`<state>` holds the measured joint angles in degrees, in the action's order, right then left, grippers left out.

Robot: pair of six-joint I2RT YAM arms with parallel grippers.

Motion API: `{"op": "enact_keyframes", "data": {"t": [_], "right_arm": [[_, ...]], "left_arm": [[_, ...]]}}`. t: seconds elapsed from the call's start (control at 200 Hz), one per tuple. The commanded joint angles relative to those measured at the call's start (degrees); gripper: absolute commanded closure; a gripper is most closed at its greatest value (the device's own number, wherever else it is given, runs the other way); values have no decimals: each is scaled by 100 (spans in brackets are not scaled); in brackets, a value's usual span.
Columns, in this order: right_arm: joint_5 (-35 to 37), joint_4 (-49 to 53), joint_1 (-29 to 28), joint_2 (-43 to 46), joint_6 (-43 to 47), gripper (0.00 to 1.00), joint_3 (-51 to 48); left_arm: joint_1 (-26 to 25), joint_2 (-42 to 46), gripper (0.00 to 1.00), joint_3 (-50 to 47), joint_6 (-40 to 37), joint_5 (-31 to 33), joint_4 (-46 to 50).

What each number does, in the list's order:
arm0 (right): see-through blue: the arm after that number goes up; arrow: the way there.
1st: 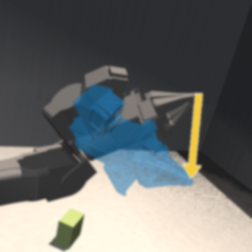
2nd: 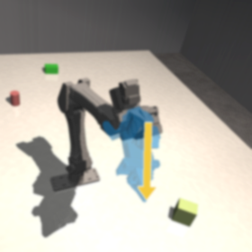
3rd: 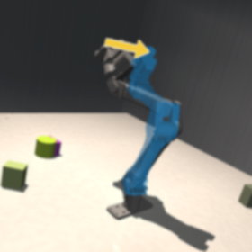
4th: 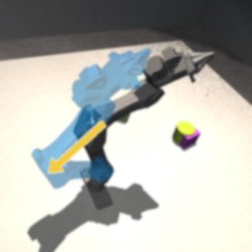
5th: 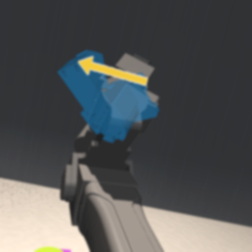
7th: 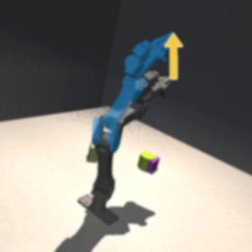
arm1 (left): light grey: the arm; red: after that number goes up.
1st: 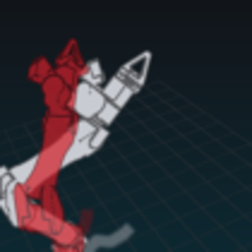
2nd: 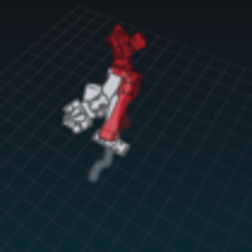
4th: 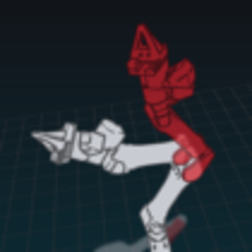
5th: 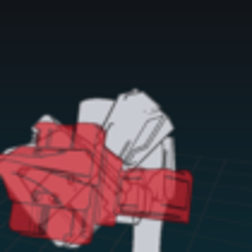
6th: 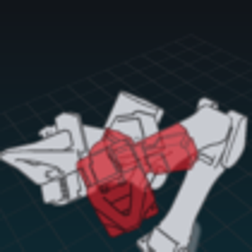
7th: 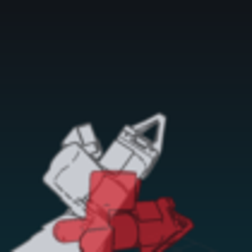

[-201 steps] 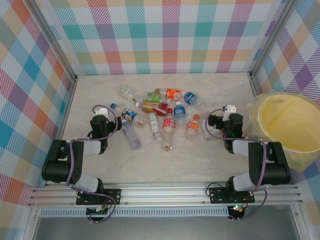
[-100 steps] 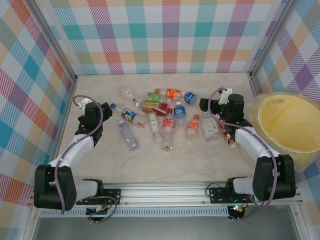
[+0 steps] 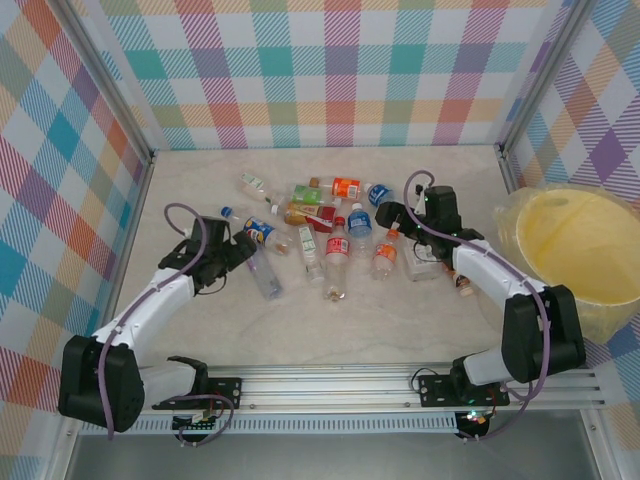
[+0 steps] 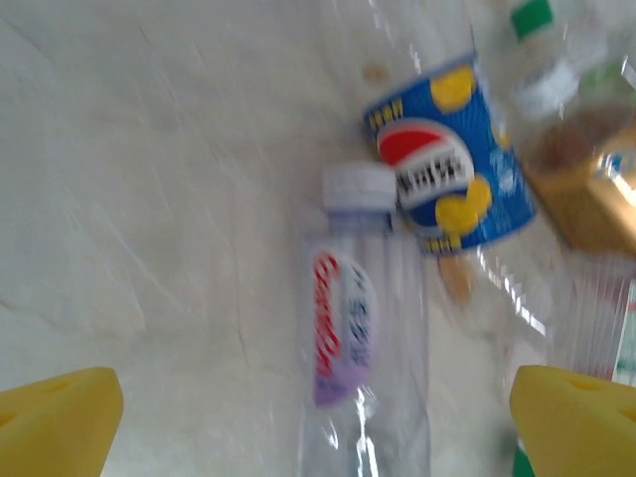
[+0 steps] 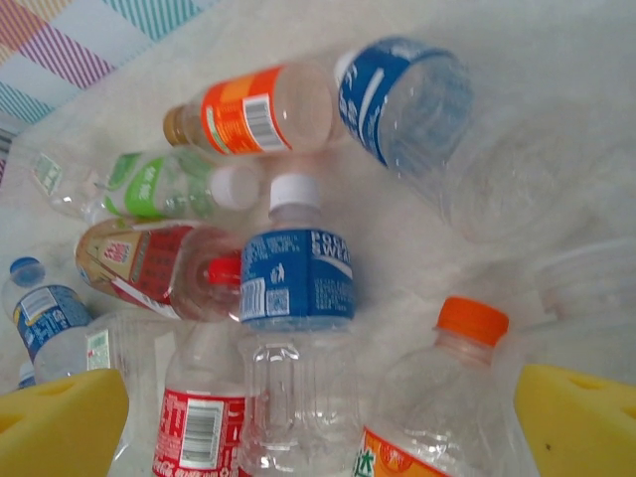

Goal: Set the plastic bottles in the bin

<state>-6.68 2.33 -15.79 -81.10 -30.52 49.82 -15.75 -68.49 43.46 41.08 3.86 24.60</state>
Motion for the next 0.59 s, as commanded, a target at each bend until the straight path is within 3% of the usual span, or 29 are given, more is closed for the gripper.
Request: {"op": "enact_keyframes", "data": {"t": [0.0, 0.185, 0.325, 0.455, 0.59], "right_arm": [[25, 360, -116, -22, -149, 0, 329], [87, 382, -175, 45, -143, 0, 382], [53, 433, -187, 43, -115, 0, 474], [77, 527, -193, 93, -82, 0, 487], [213, 563, -194, 206, -34, 0, 408]], "left_arm": [[-458, -310, 0, 327, 381, 51, 662], [-861, -907, 0, 522, 570, 164, 502], [-974, -1276, 0, 606, 490, 54, 184], [-1006, -1589, 0, 680, 657, 322, 401], [-1084, -1573, 1, 316, 684, 75, -71]]}}
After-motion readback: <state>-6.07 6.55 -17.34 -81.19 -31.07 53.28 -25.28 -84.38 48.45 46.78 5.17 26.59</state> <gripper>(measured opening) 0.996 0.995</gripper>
